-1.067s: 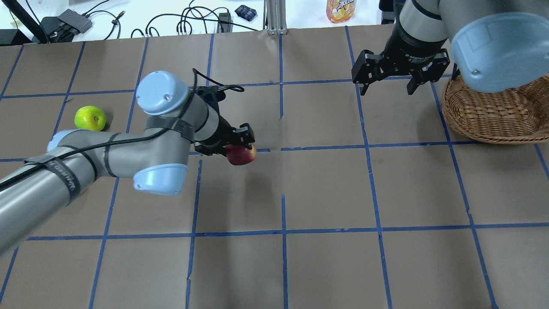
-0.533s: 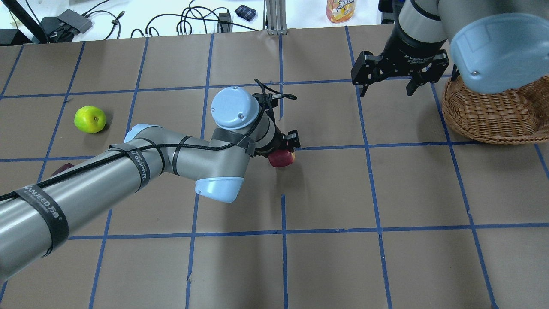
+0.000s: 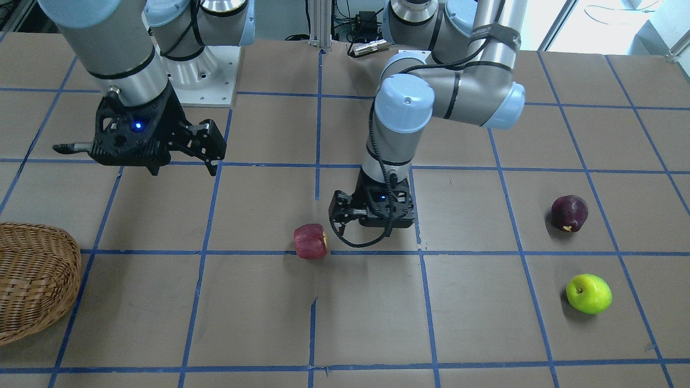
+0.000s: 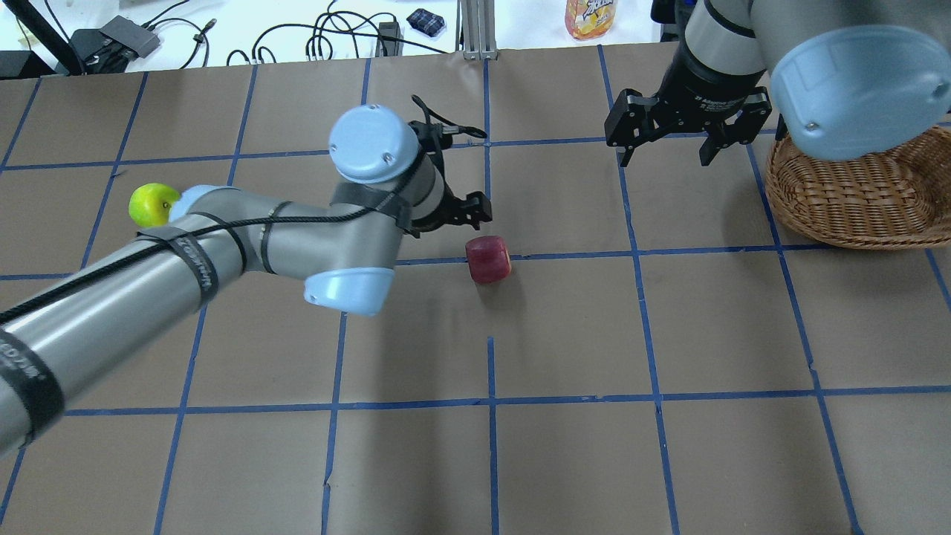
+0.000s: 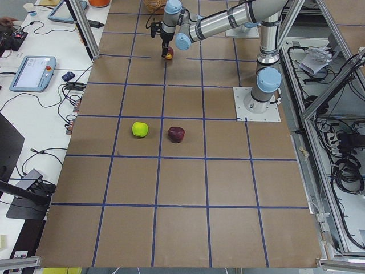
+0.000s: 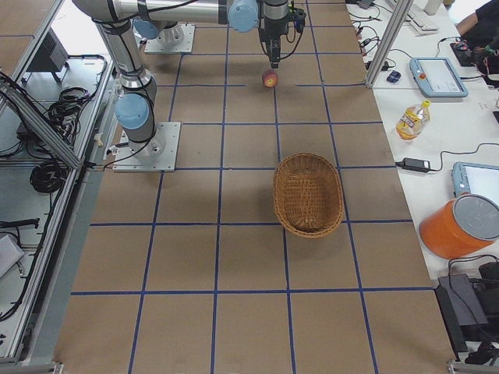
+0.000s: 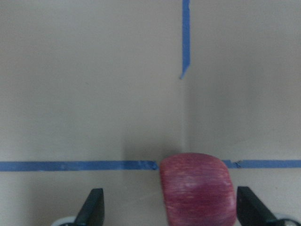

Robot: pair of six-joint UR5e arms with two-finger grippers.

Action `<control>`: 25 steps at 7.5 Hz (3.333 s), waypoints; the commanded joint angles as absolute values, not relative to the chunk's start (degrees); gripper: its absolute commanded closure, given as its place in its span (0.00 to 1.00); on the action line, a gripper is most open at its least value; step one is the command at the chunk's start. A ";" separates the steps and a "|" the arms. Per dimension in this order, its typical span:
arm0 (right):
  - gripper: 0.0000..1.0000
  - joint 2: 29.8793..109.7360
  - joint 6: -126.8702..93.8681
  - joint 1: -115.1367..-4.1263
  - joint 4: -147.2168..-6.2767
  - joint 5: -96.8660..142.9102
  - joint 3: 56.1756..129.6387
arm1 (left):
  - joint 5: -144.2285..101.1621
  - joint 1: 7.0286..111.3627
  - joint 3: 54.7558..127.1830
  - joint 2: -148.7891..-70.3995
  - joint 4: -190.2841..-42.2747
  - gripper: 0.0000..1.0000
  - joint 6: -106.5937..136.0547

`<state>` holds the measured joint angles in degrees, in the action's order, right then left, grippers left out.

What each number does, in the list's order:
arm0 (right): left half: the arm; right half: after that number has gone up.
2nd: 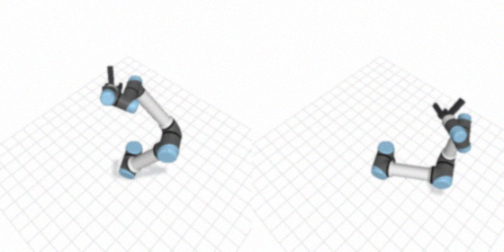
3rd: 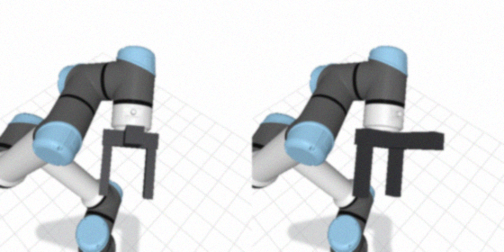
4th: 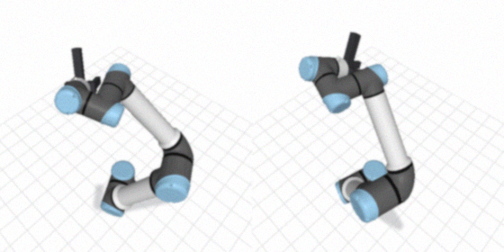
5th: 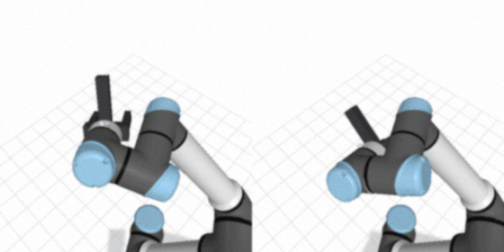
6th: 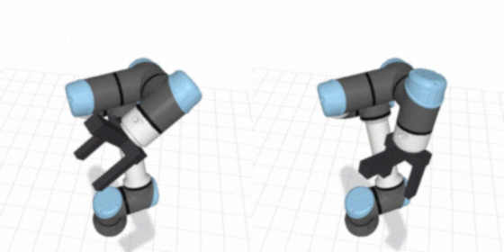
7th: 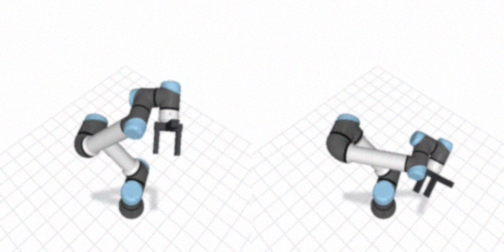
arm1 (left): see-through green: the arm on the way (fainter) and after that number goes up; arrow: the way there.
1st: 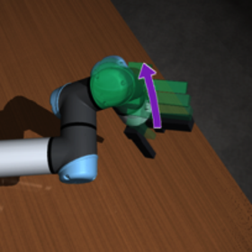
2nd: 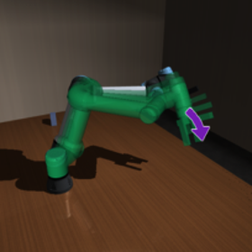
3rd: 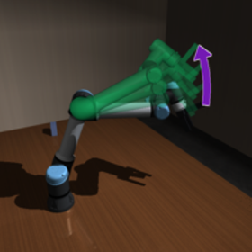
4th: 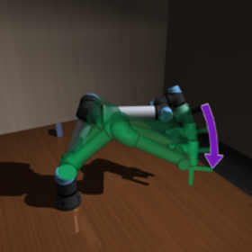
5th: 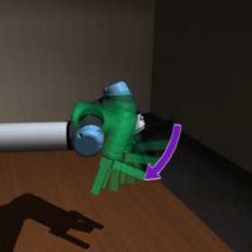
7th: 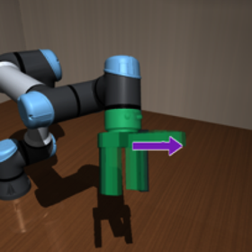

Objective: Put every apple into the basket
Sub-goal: 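Reach the right gripper to the pinkish-red apple while left reaches dark apple, then grasp the pinkish-red apple with right while left grasps dark apple, then drop the pinkish-red apple into the basket while left lifts dark apple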

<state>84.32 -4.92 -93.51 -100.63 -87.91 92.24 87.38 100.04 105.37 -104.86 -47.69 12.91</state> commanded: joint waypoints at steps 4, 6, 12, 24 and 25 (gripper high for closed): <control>0.00 66.46 -25.65 -109.85 -122.60 -88.77 94.75 | 96.94 65.37 104.94 -99.40 -63.28 0.00 -13.64; 0.00 64.52 -28.30 -111.00 -125.23 -88.76 94.83 | 95.89 55.33 105.90 -101.06 -63.28 0.00 -25.08; 0.13 59.77 -27.51 -111.45 -127.26 -88.59 95.36 | 95.18 52.12 107.22 -108.44 -62.49 0.00 -29.71; 0.53 67.24 25.55 -73.78 -106.33 -93.14 86.31 | 95.71 52.12 109.25 -109.95 -61.96 0.74 -31.11; 0.51 66.11 32.97 -69.39 -109.83 -93.34 86.83 | 95.80 52.82 109.07 -108.65 -62.66 0.92 -30.94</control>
<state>67.04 21.93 -74.75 -106.99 -92.21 86.72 95.71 52.29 109.25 -109.77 -62.14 -31.01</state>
